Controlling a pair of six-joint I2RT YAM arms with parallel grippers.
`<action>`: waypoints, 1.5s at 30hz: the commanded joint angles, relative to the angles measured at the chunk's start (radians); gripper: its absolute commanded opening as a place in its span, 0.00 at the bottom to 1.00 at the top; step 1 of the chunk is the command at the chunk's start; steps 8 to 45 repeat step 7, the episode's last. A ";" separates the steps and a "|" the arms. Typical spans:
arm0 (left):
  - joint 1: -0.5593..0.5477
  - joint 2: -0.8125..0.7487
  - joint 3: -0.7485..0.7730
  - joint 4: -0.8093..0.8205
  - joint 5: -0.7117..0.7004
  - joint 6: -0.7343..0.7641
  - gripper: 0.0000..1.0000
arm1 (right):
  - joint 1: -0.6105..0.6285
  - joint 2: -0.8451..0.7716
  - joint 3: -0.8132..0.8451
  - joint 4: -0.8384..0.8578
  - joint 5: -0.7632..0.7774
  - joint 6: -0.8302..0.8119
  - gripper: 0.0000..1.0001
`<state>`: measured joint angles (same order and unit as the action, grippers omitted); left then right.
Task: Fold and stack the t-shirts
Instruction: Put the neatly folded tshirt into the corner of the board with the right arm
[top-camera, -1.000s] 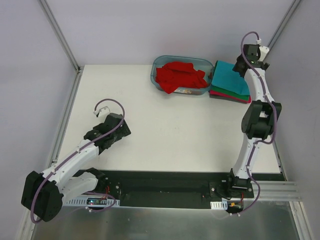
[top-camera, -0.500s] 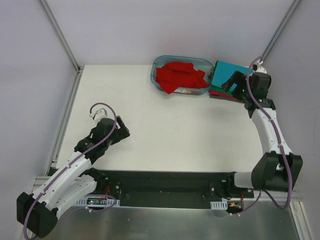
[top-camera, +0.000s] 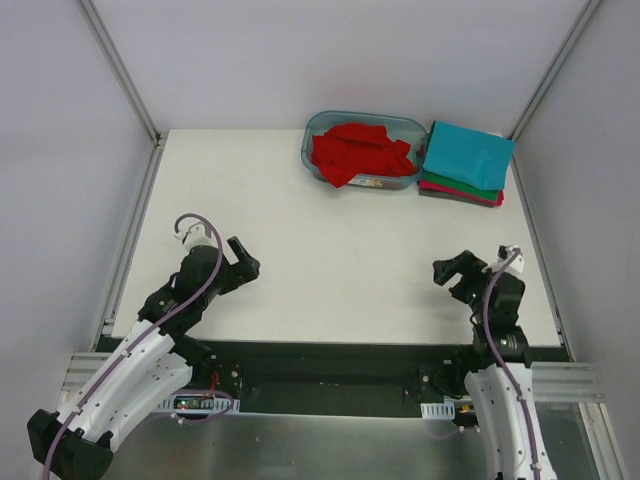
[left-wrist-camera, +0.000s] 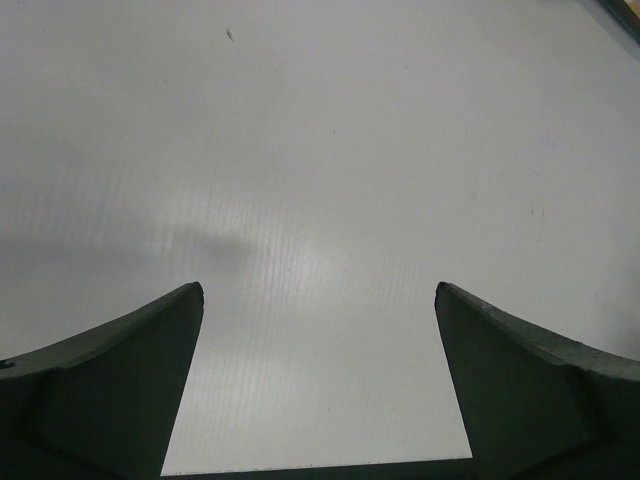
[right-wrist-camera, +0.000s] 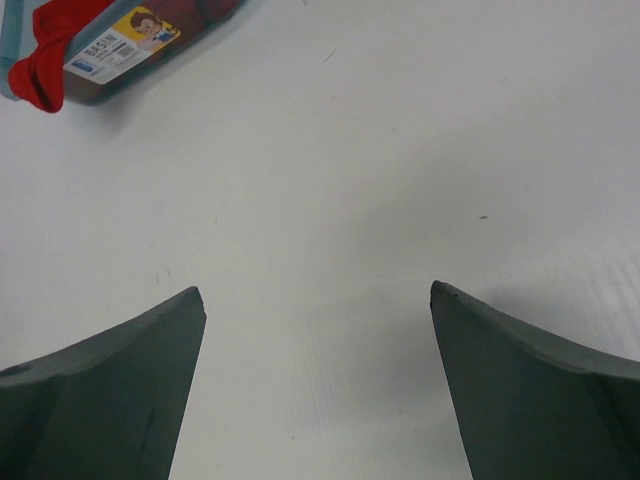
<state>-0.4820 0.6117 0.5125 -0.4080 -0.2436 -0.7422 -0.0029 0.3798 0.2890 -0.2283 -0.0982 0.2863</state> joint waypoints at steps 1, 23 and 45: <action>0.013 -0.036 -0.025 -0.006 0.035 0.017 0.99 | 0.001 -0.188 -0.013 -0.130 0.178 -0.004 0.96; 0.013 -0.053 -0.035 -0.006 0.076 0.000 0.99 | 0.001 -0.298 -0.025 -0.173 0.207 0.008 0.96; 0.013 -0.053 -0.035 -0.006 0.076 0.000 0.99 | 0.001 -0.298 -0.025 -0.173 0.207 0.008 0.96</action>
